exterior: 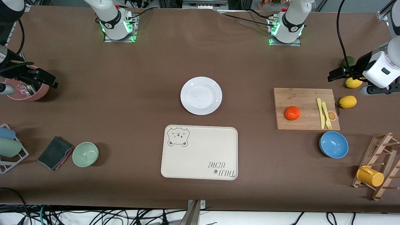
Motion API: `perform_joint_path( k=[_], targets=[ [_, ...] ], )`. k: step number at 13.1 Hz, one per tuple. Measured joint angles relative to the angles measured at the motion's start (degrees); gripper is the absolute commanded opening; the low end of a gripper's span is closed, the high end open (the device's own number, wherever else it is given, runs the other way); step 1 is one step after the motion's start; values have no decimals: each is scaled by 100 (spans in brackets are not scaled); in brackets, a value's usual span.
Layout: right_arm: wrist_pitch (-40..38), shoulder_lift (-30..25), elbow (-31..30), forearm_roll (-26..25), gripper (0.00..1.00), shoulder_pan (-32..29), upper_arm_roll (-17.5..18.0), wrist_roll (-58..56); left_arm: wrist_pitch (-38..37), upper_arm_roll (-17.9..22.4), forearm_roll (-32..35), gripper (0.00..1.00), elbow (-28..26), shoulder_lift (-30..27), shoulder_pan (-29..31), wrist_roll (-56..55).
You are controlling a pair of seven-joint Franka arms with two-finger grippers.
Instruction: Place orange and plate with both arms
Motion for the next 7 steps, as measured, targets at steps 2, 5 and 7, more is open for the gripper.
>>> perform_joint_path(
  k=[2,5,7],
  targets=[
    [0,0,0,74,100,0,-1,0,0,0,0,100,0,0,0,0],
    [0,0,0,101,100,0,-1,0,0,-1,0,100,0,0,0,-2],
    [0,0,0,102,100,0,-1,0,0,-2,0,100,0,0,0,-2]
  ],
)
